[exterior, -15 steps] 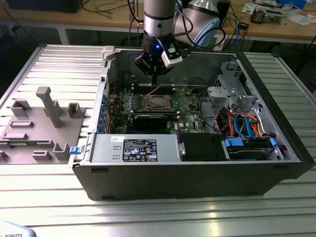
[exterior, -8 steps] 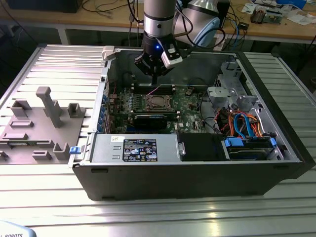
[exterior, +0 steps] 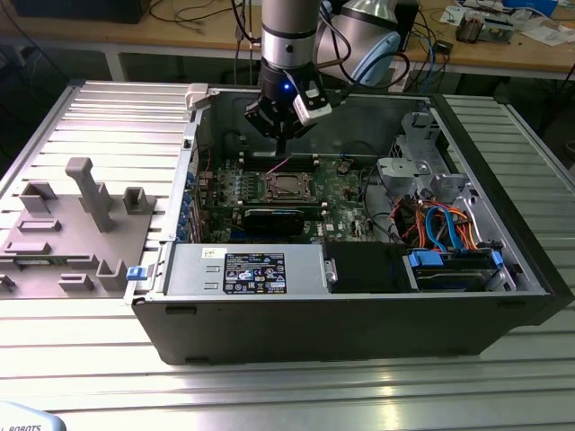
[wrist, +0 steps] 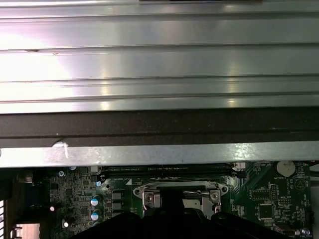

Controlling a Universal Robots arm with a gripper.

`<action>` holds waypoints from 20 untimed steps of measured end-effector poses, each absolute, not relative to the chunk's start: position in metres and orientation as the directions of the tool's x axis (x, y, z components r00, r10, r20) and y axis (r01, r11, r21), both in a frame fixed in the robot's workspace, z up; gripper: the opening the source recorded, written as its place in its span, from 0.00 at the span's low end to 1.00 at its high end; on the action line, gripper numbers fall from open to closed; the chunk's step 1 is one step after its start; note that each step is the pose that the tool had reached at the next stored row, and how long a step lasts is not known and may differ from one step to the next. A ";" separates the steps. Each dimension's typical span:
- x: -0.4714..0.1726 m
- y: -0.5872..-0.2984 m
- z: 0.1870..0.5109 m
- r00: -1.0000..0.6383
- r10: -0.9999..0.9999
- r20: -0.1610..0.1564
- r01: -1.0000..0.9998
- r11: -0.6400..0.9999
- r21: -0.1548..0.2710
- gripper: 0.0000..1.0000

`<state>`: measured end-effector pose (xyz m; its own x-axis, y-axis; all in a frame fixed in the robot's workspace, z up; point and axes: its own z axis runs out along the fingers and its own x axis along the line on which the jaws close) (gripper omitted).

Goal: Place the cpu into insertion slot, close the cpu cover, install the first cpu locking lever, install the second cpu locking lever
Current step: 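Install the first cpu locking lever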

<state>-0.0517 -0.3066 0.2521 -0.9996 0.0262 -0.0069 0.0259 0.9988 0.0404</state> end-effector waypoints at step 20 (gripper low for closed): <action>-0.052 -0.307 0.247 -1.000 0.026 -0.007 0.026 0.999 0.040 0.11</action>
